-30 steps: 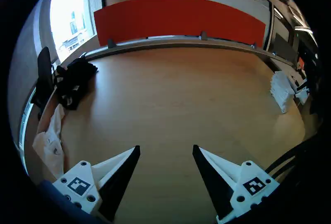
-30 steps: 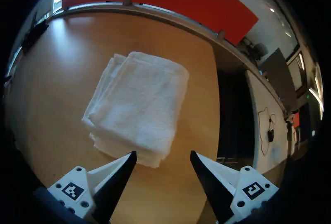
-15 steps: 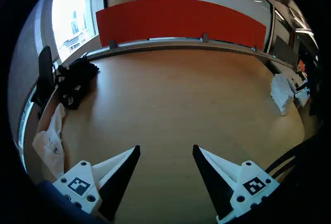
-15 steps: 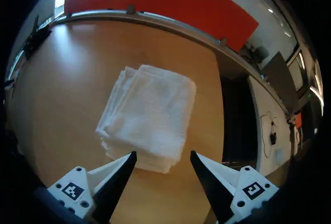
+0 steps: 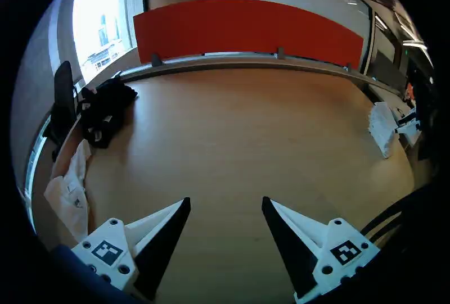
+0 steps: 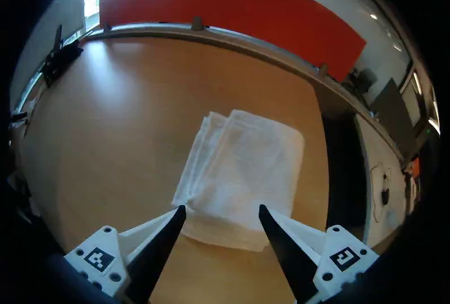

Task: Fold towel

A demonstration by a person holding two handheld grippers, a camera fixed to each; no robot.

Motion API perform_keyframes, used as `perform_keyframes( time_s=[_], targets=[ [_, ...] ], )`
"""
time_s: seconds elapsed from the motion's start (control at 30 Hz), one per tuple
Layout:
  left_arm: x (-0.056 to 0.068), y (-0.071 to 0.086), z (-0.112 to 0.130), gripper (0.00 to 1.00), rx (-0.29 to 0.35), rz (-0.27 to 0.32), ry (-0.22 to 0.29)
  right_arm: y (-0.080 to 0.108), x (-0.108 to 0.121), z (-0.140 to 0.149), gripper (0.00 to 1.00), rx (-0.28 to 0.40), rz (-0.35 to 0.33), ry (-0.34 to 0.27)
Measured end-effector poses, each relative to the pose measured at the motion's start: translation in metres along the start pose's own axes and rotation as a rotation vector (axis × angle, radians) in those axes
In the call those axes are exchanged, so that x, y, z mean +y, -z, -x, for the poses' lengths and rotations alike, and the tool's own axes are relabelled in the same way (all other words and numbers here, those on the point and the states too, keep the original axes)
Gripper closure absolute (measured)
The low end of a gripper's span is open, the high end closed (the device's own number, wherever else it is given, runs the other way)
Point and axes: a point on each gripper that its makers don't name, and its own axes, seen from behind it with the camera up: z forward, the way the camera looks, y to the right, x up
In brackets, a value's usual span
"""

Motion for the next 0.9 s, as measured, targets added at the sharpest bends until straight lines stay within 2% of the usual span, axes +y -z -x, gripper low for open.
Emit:
perform_keyframes(
  time_s=[0.2,0.27,0.5,0.7,0.8,0.9],
  targets=[
    [-0.007,0.002,0.004,0.06,-0.003,-0.011,0.006,-0.010,-0.016,-0.010,0.00,0.010,-0.026,0.004],
    [-0.010,0.003,0.005,0.06,-0.004,-0.014,0.008,-0.012,-0.018,-0.011,0.04,0.011,-0.028,0.006],
    [-0.016,0.005,0.010,0.06,-0.010,-0.021,0.019,-0.018,-0.021,-0.010,0.25,0.002,-0.033,0.000],
    [-0.015,0.005,0.012,0.06,-0.013,-0.020,0.016,-0.021,-0.024,-0.005,0.44,-0.012,-0.035,0.008],
    [-0.015,0.005,0.011,0.06,-0.012,-0.019,0.015,-0.022,-0.026,-0.004,0.48,-0.016,-0.038,0.013],
    [-0.014,0.005,0.011,0.06,-0.011,-0.018,0.016,-0.023,-0.027,-0.003,0.58,-0.020,-0.038,0.015]
  ],
)
